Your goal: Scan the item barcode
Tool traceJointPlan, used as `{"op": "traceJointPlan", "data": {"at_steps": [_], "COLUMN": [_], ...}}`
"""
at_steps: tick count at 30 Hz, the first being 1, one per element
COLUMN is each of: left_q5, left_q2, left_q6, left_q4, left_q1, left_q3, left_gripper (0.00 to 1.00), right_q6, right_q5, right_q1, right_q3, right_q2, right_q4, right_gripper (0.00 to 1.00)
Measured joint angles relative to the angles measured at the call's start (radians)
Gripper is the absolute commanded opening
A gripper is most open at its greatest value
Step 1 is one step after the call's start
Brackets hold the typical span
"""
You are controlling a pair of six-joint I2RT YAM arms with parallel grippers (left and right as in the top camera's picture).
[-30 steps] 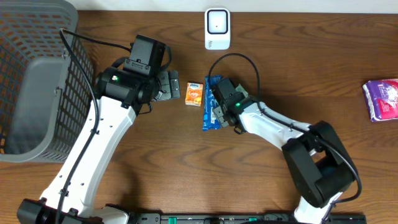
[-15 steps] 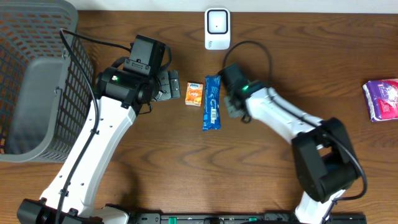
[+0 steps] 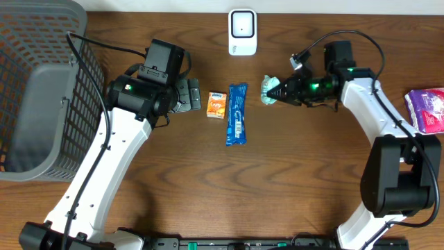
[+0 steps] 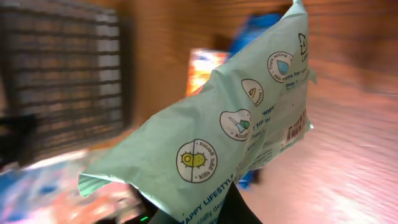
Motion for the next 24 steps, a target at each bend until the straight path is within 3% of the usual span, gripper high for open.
{"op": "traceJointPlan", "data": {"at_steps": [7, 13, 15, 21, 24], "left_q5": [0.0, 0.0, 0.0, 0.0, 0.0], "left_q2": [0.0, 0.0, 0.0, 0.0, 0.0], "left_q6": [0.0, 0.0, 0.0, 0.0, 0.0], "left_q4": [0.0, 0.0, 0.0, 0.0, 0.0], "left_q1": [0.0, 0.0, 0.0, 0.0, 0.0], "left_q3": [0.0, 0.0, 0.0, 0.0, 0.0], "left_gripper": [0.98, 0.98, 0.98, 0.98, 0.98], "right_q6": [0.037, 0.157, 0.165, 0.165, 0.16], "right_q5": [-0.183, -0.025, 0.01, 0.166, 0.354], "right_q1": [-0.019, -0.055, -0.072, -0.134, -0.167], "right_q3": [-0.092, -0.216, -0.222, -0.22, -0.212], "right_q2": [-0.002, -0.002, -0.002, -0.038, -0.068], "right_q4": [0.101, 0.082, 0.049, -0.063, -0.148], "right_gripper": [0.01, 0.02, 0.08, 0.11, 0.38]}}
